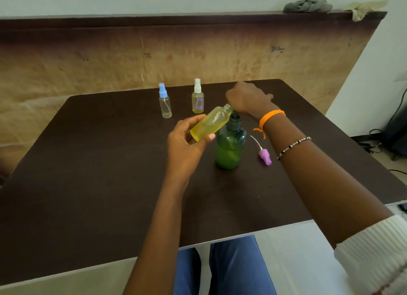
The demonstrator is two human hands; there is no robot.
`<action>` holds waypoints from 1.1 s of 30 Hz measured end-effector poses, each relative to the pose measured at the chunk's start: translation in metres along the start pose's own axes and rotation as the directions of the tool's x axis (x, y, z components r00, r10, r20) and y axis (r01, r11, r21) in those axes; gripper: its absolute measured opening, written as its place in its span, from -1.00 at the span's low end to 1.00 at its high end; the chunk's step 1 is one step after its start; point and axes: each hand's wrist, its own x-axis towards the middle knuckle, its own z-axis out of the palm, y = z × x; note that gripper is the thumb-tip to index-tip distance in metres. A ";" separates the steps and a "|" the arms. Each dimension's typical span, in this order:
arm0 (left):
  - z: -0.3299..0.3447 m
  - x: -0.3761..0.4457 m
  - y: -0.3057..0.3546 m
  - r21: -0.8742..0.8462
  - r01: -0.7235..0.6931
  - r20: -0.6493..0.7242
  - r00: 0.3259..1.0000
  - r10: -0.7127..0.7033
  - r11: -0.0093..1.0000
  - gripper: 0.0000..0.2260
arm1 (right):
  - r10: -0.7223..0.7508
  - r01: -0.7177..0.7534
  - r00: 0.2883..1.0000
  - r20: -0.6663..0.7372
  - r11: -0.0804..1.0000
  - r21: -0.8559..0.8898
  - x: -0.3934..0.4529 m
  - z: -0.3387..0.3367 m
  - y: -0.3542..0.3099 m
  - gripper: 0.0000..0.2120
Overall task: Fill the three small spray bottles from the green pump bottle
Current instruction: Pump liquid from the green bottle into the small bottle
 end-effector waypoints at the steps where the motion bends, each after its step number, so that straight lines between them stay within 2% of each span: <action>1: 0.000 -0.001 -0.001 -0.004 0.004 -0.003 1.000 -0.004 1.000 -0.60 | -0.027 0.027 0.999 0.024 1.000 -0.009 -0.001 0.002 0.000 -0.76; 4: 0.001 -0.002 -0.005 -0.002 0.017 -0.004 1.000 -0.017 1.000 -0.60 | -0.064 0.067 0.994 0.086 0.997 -0.025 0.004 0.011 0.002 -0.69; 10: -0.002 -0.001 -0.002 0.000 0.024 0.015 1.000 -0.024 1.000 -0.61 | -0.063 0.069 0.990 0.124 0.997 -0.039 0.008 0.007 0.001 -0.71; 15: -0.001 0.001 0.000 -0.010 0.013 0.017 1.000 -0.013 1.000 -0.62 | 0.006 -0.004 1.000 0.024 0.998 -0.066 0.006 -0.003 -0.003 -0.79; 19: 0.000 -0.001 -0.003 -0.012 0.023 0.014 1.000 -0.023 1.000 -0.61 | -0.046 0.050 0.993 0.110 0.998 -0.033 0.007 0.010 0.001 -0.68; 23: 0.000 -0.003 -0.005 -0.020 0.030 0.016 0.999 -0.030 0.999 -0.61 | -0.013 0.009 0.989 0.147 1.000 0.025 0.010 0.015 0.001 -0.68; 27: 0.000 -0.002 -0.002 -0.015 0.035 0.018 0.999 -0.034 0.999 -0.63 | -0.032 0.033 0.988 0.148 0.999 0.000 0.008 0.011 0.000 -0.66; 31: -0.001 0.001 0.001 0.009 0.018 0.032 0.999 -0.018 1.000 -0.62 | -0.019 0.020 0.998 0.061 1.000 -0.005 0.015 0.005 0.003 -0.64; 33: -0.001 0.001 -0.001 0.017 0.007 0.029 1.000 -0.007 1.000 -0.61 | -0.027 0.027 0.996 0.086 1.000 -0.009 0.017 0.009 0.004 -0.64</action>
